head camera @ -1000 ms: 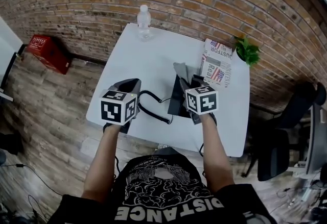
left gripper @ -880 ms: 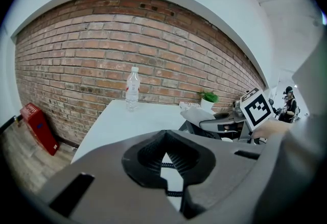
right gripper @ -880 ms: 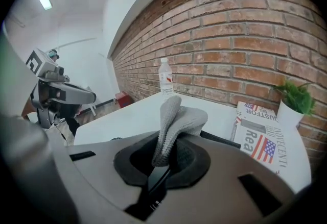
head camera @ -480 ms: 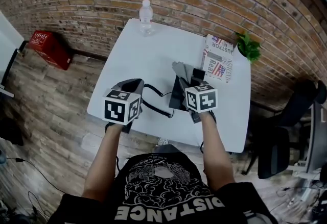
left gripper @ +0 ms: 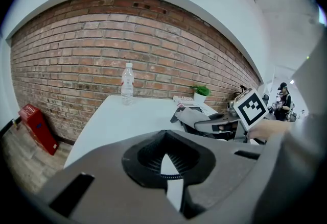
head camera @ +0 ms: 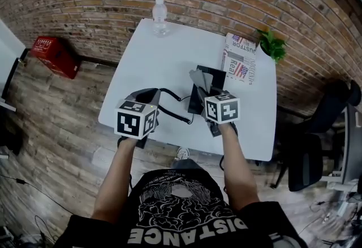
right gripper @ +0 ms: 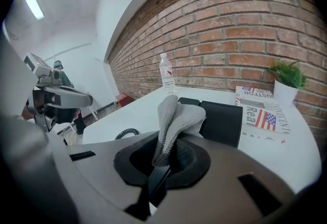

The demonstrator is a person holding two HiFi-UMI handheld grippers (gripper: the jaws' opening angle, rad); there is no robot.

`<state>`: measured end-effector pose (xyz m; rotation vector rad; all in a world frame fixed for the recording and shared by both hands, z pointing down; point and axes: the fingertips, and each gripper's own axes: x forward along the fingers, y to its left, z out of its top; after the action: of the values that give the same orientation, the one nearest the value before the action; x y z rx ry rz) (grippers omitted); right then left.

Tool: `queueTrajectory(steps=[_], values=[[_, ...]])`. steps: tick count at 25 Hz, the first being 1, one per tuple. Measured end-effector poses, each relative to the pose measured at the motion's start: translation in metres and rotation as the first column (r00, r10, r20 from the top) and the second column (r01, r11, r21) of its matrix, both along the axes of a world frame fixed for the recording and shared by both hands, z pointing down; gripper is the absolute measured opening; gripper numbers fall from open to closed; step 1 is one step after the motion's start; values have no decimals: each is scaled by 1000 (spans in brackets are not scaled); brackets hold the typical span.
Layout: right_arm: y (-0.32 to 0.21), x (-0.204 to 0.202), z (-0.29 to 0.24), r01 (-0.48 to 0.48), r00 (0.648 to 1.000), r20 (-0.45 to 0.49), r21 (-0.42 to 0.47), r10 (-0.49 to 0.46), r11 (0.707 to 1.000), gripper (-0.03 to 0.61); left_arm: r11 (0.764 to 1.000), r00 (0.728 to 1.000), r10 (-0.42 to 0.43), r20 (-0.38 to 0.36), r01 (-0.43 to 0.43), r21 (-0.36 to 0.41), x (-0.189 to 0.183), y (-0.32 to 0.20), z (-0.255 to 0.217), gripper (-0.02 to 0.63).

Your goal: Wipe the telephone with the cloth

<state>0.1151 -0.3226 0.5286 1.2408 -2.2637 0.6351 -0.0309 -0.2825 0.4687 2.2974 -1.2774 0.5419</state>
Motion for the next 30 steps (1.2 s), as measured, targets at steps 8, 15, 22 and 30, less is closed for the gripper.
queueTrajectory(steps=[8,15,22,30], values=[[19,-4,12,-8,1000,0,-34,8,999,11,1000,1000,8,-8,-8,-7,-4,14,-1,6],[34,-7,20,-13,1000,-3,-55,13,998,11,1000,1000,8,-7,-8,-11,-10,27,2,5],[51,-11,28,-13,1000,-6,-79,13,997,12,1000,1000,14,-10,-14,-18,-12,38,3,6],[69,-16,36,-14,1000,-2,-105,14,994,11,999,999,32,-5,-32,-25,-13,51,5,6]])
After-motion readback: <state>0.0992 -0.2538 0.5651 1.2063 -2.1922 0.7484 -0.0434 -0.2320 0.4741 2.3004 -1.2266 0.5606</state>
